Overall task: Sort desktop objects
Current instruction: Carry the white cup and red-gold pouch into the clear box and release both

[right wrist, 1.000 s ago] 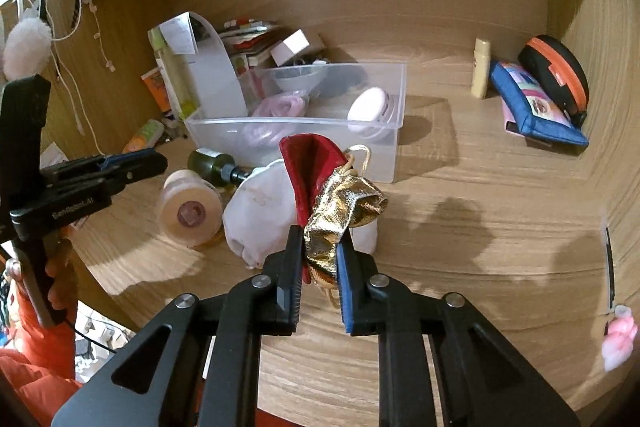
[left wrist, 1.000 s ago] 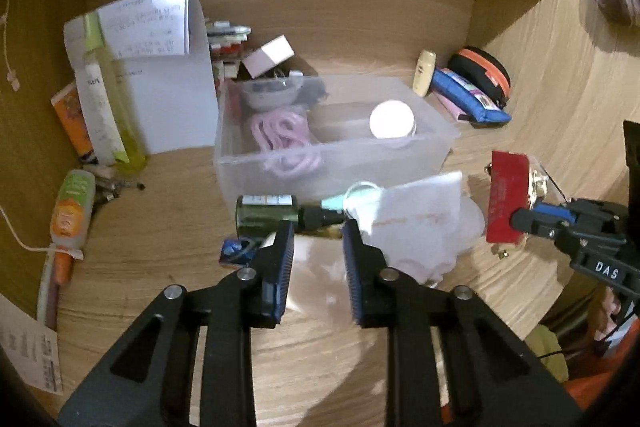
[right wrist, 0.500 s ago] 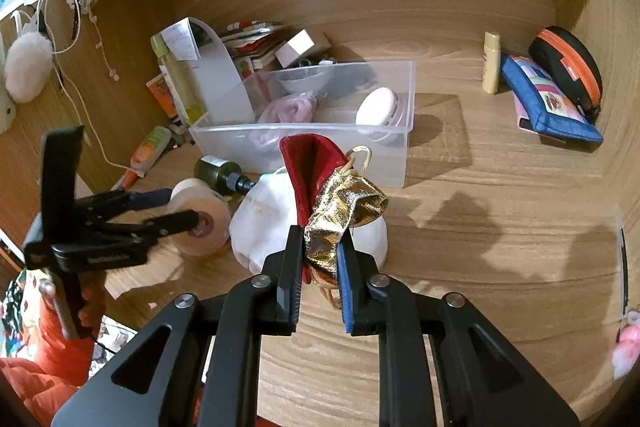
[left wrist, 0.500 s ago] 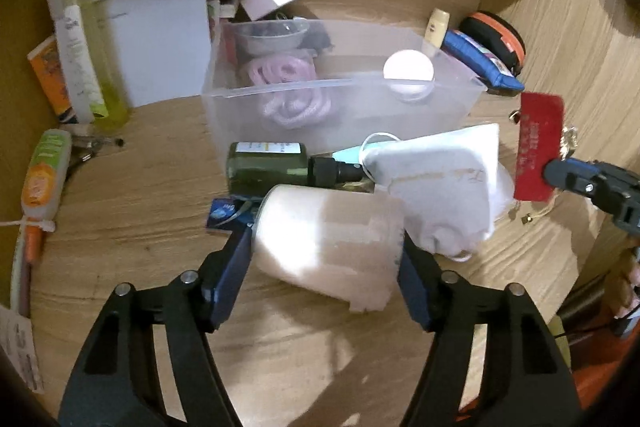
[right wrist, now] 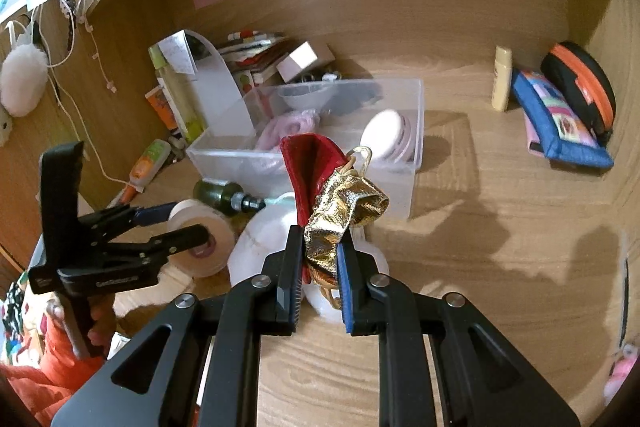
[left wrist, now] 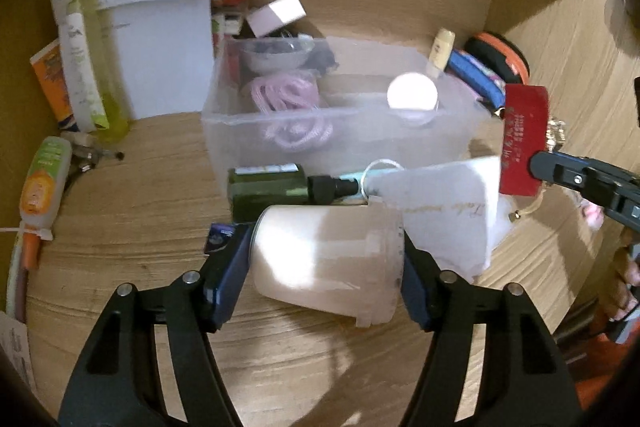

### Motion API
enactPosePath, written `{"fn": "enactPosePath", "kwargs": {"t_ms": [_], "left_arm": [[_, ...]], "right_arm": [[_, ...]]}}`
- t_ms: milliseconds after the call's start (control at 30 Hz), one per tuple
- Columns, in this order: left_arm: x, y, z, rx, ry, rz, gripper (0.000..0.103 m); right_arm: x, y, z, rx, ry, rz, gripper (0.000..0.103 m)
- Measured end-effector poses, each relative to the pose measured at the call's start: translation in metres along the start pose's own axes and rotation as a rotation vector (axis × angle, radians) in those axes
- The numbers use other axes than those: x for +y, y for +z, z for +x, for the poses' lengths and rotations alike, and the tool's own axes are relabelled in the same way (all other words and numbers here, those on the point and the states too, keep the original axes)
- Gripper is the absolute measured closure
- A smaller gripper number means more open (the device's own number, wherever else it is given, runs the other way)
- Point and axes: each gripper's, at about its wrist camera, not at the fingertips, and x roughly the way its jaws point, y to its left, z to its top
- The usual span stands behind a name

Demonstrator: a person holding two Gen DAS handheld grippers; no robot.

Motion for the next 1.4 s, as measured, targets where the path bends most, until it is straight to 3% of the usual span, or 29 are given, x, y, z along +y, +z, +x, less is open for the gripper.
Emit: {"fn": "enactPosePath", "kwargs": {"t_ms": [300,533,800,1400], "left_arm": [[0.003,0.03,-0.045,-0.13,-0.009,-0.033,0.036],[0.01,0.062,-0.052,-0.199,0.03,-0.057,0.036],[0.024,0.087,-0.022,-0.16,0.038,-0.106,0.036],[0.024,0.102,0.035,-0.092,0.034,-0.101,0.037]], "right_arm": [[0.006,0.037,0.004,-0.06,0.009,-0.051,0.089],[0.013,0.065,0.011,-0.09,0.014,-0.093,0.089],[0.016,0.087,0.032,-0.086,0.035,-0.103,0.089],[-0.005,0.081,0.115,0.11,0.015,-0.035,0.089]]}}
